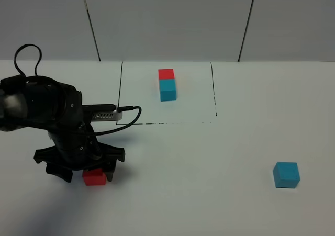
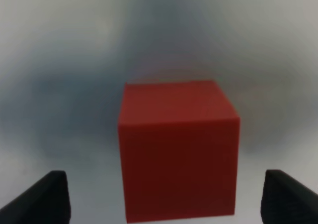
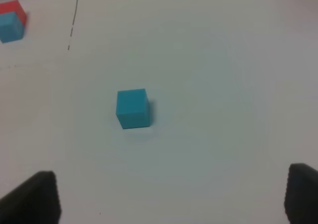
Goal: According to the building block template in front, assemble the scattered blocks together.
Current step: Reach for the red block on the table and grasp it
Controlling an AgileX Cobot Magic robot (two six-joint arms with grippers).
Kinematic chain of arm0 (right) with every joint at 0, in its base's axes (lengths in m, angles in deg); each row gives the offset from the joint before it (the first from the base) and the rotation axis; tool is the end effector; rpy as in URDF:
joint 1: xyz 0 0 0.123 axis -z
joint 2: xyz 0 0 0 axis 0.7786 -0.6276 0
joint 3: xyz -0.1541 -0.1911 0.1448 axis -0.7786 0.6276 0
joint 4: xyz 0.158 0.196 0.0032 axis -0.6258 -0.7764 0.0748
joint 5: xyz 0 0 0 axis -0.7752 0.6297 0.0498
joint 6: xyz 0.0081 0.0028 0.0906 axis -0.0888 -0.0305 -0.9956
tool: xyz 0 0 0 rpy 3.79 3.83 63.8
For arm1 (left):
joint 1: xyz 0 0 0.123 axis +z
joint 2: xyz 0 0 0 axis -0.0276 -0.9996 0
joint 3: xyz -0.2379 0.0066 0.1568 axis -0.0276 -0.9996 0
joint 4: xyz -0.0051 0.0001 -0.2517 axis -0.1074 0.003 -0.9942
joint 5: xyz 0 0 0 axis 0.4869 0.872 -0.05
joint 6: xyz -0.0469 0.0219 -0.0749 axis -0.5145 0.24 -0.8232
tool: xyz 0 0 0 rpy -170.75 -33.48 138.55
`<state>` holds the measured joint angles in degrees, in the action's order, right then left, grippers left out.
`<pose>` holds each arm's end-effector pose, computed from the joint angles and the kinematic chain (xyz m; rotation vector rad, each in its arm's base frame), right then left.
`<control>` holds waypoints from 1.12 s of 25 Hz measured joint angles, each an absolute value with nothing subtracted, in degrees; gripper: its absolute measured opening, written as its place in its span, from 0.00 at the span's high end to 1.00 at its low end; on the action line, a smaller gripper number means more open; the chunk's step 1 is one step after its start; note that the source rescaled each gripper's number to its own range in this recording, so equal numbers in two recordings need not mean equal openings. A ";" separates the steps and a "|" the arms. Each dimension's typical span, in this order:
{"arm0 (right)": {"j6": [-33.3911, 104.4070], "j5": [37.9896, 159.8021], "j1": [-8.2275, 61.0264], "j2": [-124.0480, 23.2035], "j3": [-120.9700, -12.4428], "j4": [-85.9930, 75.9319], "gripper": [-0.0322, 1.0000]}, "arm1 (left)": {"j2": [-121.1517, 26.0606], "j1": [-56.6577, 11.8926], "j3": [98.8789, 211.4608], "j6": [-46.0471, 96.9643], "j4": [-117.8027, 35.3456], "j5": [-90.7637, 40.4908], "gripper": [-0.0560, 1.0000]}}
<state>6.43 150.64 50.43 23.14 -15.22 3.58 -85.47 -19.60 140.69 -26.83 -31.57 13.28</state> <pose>-0.0060 -0.0010 0.2773 0.0988 2.0375 0.0607 0.3268 -0.1310 0.1345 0.0070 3.0442 -0.1295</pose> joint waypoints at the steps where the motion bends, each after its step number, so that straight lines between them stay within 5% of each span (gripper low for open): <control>1: 6.43 150.64 50.43 23.14 -15.22 3.58 0.19 | -85.78 -19.60 140.69 -26.83 -31.57 12.84 0.29; 28: 6.43 150.64 50.43 23.14 -15.22 3.58 0.19 | -88.41 -19.60 139.23 -26.83 -31.76 7.34 0.29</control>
